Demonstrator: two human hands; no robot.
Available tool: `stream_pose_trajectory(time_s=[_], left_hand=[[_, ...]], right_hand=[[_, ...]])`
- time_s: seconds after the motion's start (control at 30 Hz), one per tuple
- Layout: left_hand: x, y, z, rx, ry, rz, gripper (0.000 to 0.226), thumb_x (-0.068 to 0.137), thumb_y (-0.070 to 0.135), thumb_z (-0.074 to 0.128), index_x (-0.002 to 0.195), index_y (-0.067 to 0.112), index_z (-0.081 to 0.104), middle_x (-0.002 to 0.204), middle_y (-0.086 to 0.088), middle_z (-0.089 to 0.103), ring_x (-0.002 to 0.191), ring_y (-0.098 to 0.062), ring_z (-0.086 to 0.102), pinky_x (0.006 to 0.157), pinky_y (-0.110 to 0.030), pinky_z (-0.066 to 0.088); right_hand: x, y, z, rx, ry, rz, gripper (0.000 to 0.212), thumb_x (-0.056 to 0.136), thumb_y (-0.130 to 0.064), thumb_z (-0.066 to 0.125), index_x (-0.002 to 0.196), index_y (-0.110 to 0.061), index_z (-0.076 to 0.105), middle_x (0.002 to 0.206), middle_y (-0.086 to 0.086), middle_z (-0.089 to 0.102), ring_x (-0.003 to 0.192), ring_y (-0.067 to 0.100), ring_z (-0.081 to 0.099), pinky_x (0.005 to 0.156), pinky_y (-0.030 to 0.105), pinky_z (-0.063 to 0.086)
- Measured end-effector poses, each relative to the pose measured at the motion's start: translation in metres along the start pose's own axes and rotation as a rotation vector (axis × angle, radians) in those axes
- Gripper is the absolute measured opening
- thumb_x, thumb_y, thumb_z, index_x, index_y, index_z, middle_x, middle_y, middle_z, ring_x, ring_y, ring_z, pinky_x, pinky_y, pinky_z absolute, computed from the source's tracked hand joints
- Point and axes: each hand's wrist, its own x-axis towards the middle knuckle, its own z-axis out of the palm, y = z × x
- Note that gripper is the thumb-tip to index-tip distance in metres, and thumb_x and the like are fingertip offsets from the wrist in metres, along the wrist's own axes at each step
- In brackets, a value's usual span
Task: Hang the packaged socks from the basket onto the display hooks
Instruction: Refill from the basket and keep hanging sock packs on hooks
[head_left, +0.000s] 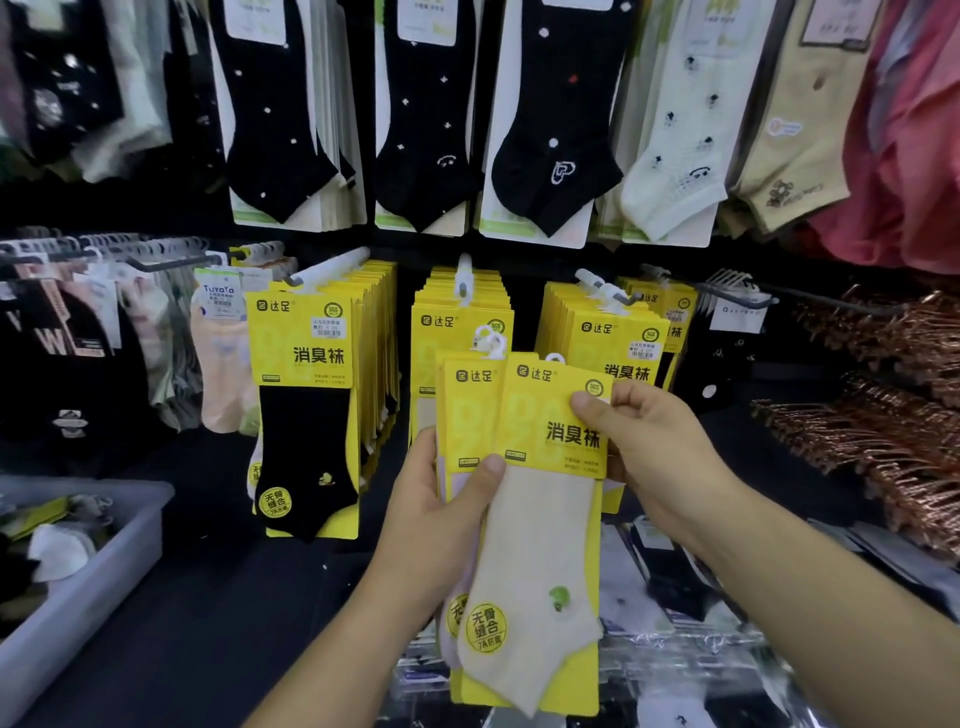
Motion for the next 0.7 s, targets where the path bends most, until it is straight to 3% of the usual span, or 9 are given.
stream_pose_trajectory(time_s=[0.07, 0.17, 0.3, 0.43, 0.5, 0.6, 0.63, 0.7], left_hand=[[0.001, -0.002, -0.001, 0.065, 0.003, 0.013, 0.027, 0.089, 0.025, 0.074, 0.116, 0.024, 0.068, 0.112, -0.002, 0.080, 0.104, -0.023, 0.078, 0.077, -0.031, 0.064], [0.000, -0.002, -0.002, 0.174, -0.016, 0.046, 0.023, 0.098, 0.018, 0.072, 0.104, 0.040, 0.070, 0.108, 0.004, 0.081, 0.099, -0.017, 0.079, 0.074, -0.029, 0.064], [-0.002, -0.001, -0.001, 0.205, -0.022, 0.064, 0.030, 0.099, 0.019, 0.073, 0.100, 0.048, 0.070, 0.108, 0.008, 0.080, 0.099, -0.013, 0.078, 0.073, -0.025, 0.062], [-0.002, -0.001, -0.001, 0.221, -0.029, 0.072, 0.023, 0.095, 0.029, 0.077, 0.102, 0.049, 0.069, 0.111, 0.007, 0.080, 0.103, -0.015, 0.077, 0.079, -0.034, 0.065], [-0.002, -0.001, -0.001, 0.229, -0.041, 0.064, 0.030, 0.098, 0.022, 0.074, 0.100, 0.051, 0.069, 0.110, 0.008, 0.080, 0.102, -0.014, 0.078, 0.077, -0.030, 0.064], [-0.002, -0.004, 0.000, 0.232, -0.052, 0.058, 0.030, 0.099, 0.018, 0.070, 0.101, 0.048, 0.070, 0.110, 0.008, 0.080, 0.103, -0.014, 0.077, 0.079, -0.029, 0.063], [-0.001, -0.004, 0.000, 0.227, -0.047, 0.064, 0.030, 0.100, 0.015, 0.069, 0.104, 0.044, 0.070, 0.111, 0.007, 0.080, 0.105, -0.014, 0.077, 0.081, -0.028, 0.062], [-0.001, -0.004, 0.001, 0.205, -0.028, 0.070, 0.026, 0.101, 0.010, 0.067, 0.109, 0.035, 0.070, 0.111, 0.005, 0.080, 0.106, -0.014, 0.077, 0.082, -0.026, 0.061]], right_hand=[[0.001, -0.004, -0.004, 0.019, -0.020, -0.006, 0.023, 0.090, -0.016, 0.074, 0.107, -0.008, 0.060, 0.101, 0.014, 0.077, 0.086, 0.027, 0.076, 0.064, 0.040, 0.060], [0.008, -0.016, -0.011, -0.092, -0.020, -0.094, 0.019, 0.089, -0.026, 0.074, 0.104, -0.016, 0.067, 0.096, 0.003, 0.077, 0.091, 0.021, 0.075, 0.080, 0.042, 0.057], [0.015, -0.030, -0.014, -0.276, -0.087, -0.134, 0.012, 0.092, -0.027, 0.072, 0.084, -0.018, 0.076, 0.094, 0.006, 0.077, 0.092, 0.021, 0.073, 0.080, 0.032, 0.056], [0.017, -0.037, -0.018, -0.331, -0.152, -0.079, 0.012, 0.093, -0.025, 0.071, 0.086, -0.018, 0.078, 0.107, 0.013, 0.074, 0.105, 0.028, 0.069, 0.095, 0.042, 0.055], [0.019, -0.039, -0.020, -0.321, -0.151, -0.074, 0.013, 0.092, -0.022, 0.071, 0.081, -0.020, 0.078, 0.108, 0.014, 0.073, 0.103, 0.026, 0.069, 0.092, 0.040, 0.056], [0.022, -0.039, -0.023, -0.291, -0.096, -0.116, 0.019, 0.094, -0.018, 0.070, 0.076, -0.021, 0.077, 0.092, 0.006, 0.074, 0.078, 0.007, 0.068, 0.065, 0.018, 0.052], [0.024, -0.039, -0.024, -0.278, -0.060, -0.131, 0.020, 0.095, -0.019, 0.069, 0.077, -0.020, 0.076, 0.088, 0.001, 0.074, 0.076, 0.005, 0.067, 0.063, 0.016, 0.052], [0.031, -0.040, -0.029, -0.235, 0.030, -0.130, 0.019, 0.097, -0.022, 0.066, 0.081, -0.019, 0.076, 0.093, -0.002, 0.076, 0.090, 0.012, 0.070, 0.077, 0.026, 0.057]])
